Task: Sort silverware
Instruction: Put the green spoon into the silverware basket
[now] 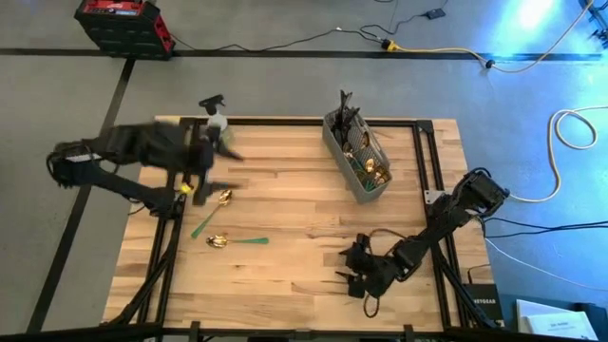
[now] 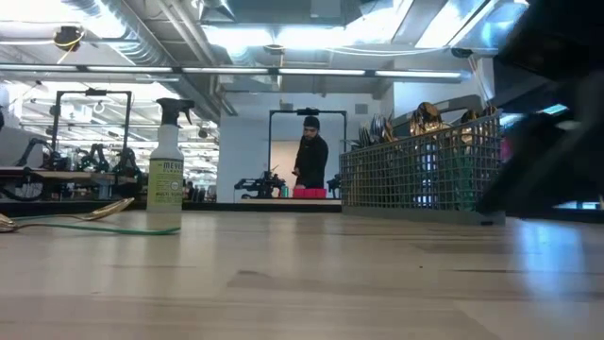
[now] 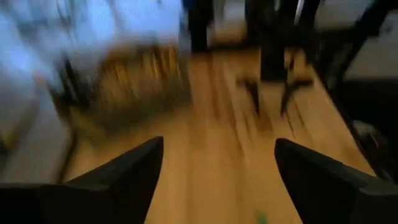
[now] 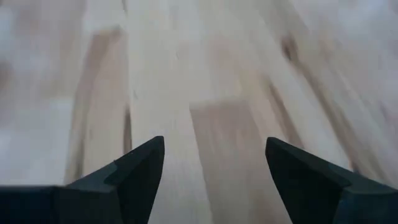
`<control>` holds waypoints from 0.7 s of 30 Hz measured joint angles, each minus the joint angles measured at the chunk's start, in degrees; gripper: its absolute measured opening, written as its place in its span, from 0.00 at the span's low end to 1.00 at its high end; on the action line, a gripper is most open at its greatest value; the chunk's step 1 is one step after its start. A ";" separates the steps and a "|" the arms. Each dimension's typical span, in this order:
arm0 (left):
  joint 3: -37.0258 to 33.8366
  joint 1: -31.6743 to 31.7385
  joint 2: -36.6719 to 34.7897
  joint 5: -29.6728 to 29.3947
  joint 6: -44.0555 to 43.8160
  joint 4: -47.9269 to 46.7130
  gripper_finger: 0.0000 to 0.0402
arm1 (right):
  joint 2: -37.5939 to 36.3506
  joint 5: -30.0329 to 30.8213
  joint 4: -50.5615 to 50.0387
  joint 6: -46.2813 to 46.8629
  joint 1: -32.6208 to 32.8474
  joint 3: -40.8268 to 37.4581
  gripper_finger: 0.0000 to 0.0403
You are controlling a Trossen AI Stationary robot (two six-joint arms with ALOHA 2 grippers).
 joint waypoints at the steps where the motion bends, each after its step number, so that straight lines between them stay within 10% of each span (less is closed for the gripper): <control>1: -1.55 -3.12 0.12 -1.68 -4.89 -2.23 0.73 | 0.00 -0.48 2.40 -2.36 -1.22 0.00 0.66; 8: -22.05 -17.91 0.19 -8.36 -27.69 1.32 0.73 | 0.00 -2.10 18.12 -12.99 -9.26 0.44 0.66; 11: -34.07 -24.72 0.42 -16.93 -33.01 14.51 0.73 | 0.00 -13.58 16.82 -15.79 -14.61 4.41 0.66; 15: -45.42 -31.59 0.14 -24.06 -38.33 33.82 0.73 | 4.32 -24.63 10.85 -24.19 -19.88 16.15 0.66; 21: -53.83 -41.20 -0.25 -38.91 -52.03 37.42 0.73 | 15.98 -30.39 -0.15 -40.97 -22.10 38.28 0.66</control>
